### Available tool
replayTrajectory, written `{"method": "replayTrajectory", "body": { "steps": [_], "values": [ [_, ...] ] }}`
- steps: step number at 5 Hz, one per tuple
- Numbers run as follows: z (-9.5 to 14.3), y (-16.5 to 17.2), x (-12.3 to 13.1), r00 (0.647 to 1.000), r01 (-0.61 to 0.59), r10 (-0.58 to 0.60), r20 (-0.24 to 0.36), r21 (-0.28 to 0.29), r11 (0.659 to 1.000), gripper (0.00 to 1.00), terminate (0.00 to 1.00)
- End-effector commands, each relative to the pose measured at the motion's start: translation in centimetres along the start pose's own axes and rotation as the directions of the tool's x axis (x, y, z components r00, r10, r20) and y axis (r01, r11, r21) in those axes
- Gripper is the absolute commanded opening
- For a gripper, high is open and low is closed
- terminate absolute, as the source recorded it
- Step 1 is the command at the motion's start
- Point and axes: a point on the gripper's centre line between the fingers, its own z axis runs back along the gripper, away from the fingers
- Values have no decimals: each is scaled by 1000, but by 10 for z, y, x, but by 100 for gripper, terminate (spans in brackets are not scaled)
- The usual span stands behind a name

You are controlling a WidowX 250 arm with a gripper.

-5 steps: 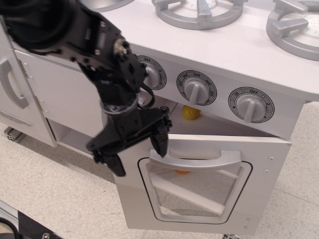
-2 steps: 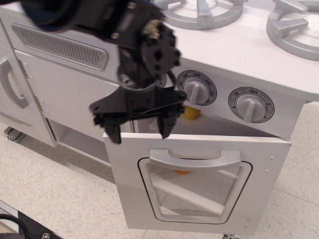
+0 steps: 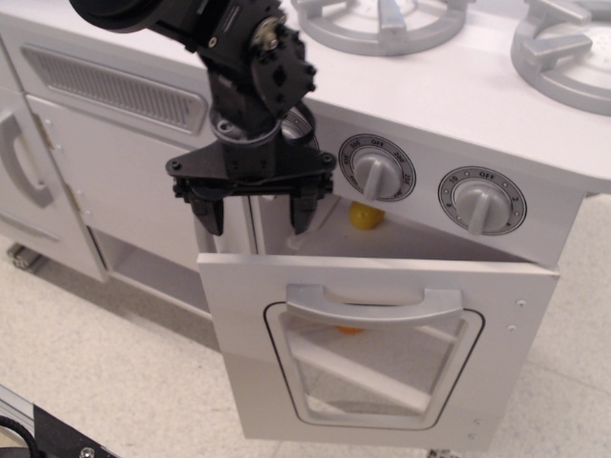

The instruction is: Open oven

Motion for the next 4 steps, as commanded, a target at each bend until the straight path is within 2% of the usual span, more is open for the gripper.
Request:
{"method": "replayTrajectory", "body": {
  "steps": [1,2,4],
  "values": [
    [-21,6,20,993,70,-78,-92,-89,994,100,0],
    [-37,4,14,987,84,-94,-128,-81,993,100,0],
    [-48,-8,-31,989,66,-77,-123,-86,994,100,0]
  ]
}}
